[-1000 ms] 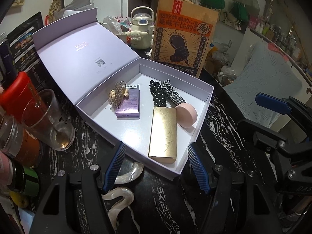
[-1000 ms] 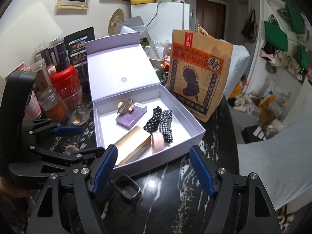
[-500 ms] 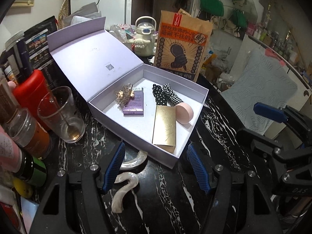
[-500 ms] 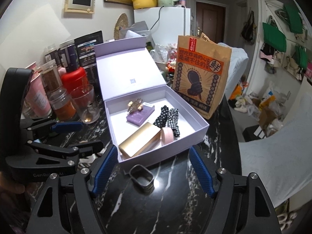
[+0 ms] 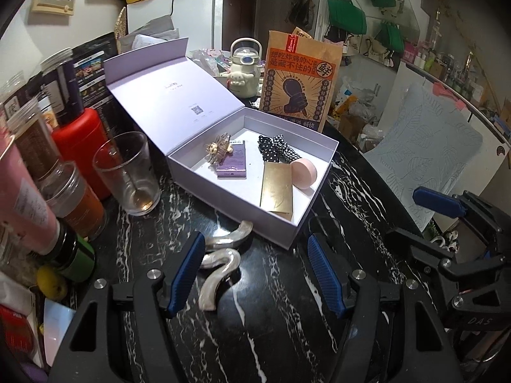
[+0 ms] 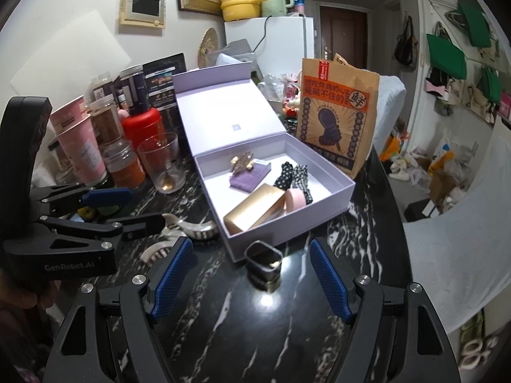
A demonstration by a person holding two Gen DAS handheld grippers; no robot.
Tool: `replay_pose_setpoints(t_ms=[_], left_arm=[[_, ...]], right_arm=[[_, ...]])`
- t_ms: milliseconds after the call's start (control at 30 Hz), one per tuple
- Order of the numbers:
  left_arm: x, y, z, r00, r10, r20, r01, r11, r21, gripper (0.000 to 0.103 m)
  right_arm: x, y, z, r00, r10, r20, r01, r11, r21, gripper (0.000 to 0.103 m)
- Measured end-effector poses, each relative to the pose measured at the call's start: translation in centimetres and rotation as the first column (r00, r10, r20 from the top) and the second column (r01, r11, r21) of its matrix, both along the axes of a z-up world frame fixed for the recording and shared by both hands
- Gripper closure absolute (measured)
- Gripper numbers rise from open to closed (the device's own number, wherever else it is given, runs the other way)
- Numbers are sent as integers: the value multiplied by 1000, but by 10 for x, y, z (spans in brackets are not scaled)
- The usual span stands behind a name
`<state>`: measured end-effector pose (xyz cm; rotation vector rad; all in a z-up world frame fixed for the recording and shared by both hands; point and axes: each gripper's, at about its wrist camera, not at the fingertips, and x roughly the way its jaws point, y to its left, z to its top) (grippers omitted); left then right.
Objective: Organize rigid objects
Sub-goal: 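Withdraw both tools from the gift box toward the pearly clip and glass holder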
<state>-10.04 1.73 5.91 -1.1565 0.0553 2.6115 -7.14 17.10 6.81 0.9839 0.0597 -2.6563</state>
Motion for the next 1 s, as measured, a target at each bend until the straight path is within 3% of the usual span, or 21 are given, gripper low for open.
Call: replay_pose_setpoints(t_ms=[467, 1000], left_arm=[[32, -10, -33, 998, 0, 61, 1, 1000, -27, 37], [24, -22, -88, 990, 18, 138, -14, 999, -30, 37]], right_arm=[[38, -7, -39, 999, 22, 45, -19, 998, -67, 27], [35, -1, -83, 997, 15, 80, -9, 997, -82, 26]])
